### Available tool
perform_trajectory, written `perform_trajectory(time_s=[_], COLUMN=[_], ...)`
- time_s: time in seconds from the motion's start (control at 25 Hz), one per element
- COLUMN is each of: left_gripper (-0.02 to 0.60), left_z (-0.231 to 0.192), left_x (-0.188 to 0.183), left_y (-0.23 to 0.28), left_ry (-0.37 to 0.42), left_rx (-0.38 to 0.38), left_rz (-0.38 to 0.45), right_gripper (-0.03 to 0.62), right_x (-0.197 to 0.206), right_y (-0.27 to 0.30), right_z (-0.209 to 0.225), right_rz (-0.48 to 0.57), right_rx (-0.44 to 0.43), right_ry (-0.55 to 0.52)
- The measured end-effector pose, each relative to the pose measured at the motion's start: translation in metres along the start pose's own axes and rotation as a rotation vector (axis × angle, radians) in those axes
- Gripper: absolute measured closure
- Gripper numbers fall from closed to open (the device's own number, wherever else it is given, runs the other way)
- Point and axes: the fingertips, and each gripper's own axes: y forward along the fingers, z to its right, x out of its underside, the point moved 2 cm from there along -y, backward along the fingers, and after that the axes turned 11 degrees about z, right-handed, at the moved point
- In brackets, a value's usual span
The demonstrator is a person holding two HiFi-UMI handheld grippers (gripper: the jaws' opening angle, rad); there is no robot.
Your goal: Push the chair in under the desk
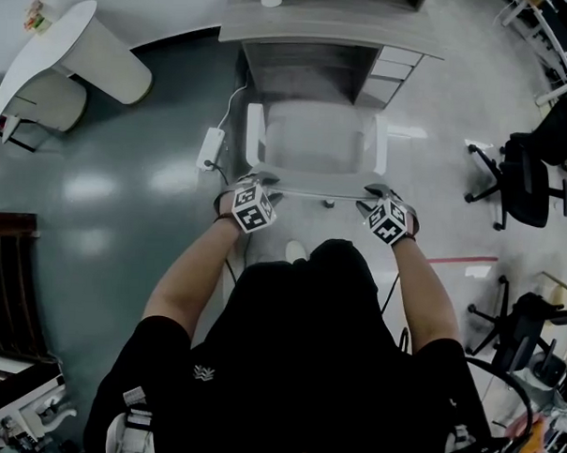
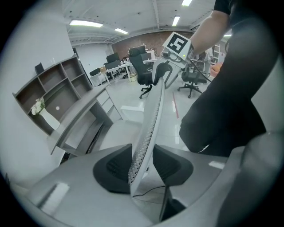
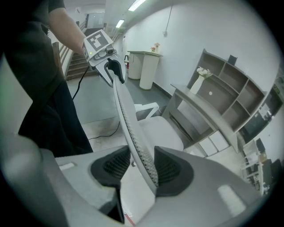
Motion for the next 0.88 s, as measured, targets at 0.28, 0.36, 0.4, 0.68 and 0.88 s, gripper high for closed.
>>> perform_trajectory(time_s=[0.28, 0.36, 0.4, 0.68, 0.88], left_gripper=[0.428, 0.429, 0.43, 0.43, 0.428], left_z=[-0.035, -0.045, -0.05, -0.09, -0.12], left_x=[0.002, 0.003, 0.004, 0.006, 0.006], left_y=[0.006, 0.007, 0.007, 0.011, 0.021], left_ry=[-0.011, -0.009, -0.009, 0.004, -0.017], left_rx=[0.017, 0.017, 0.017, 0.007, 0.003], left_rz=[-0.008, -0.008, -0.01, -0.01, -0.016], right_gripper=[0.424, 0.425, 0.425, 0.43, 0.431], right_x=[-0.013, -0.018, -0.021, -0.039, -0.044], right_y=[0.016, 0.021, 0.023, 0.04, 0.056], right_z=[0.027, 0.035, 0.038, 0.072, 0.099], right_rz=[-0.004, 0.005, 0.01, -0.007, -0.009], right_rx=[-0.02, -0.023, -0.025, -0.082, -0.094], right_ry=[0.005, -0.005, -0.008, 0.005, 0.002])
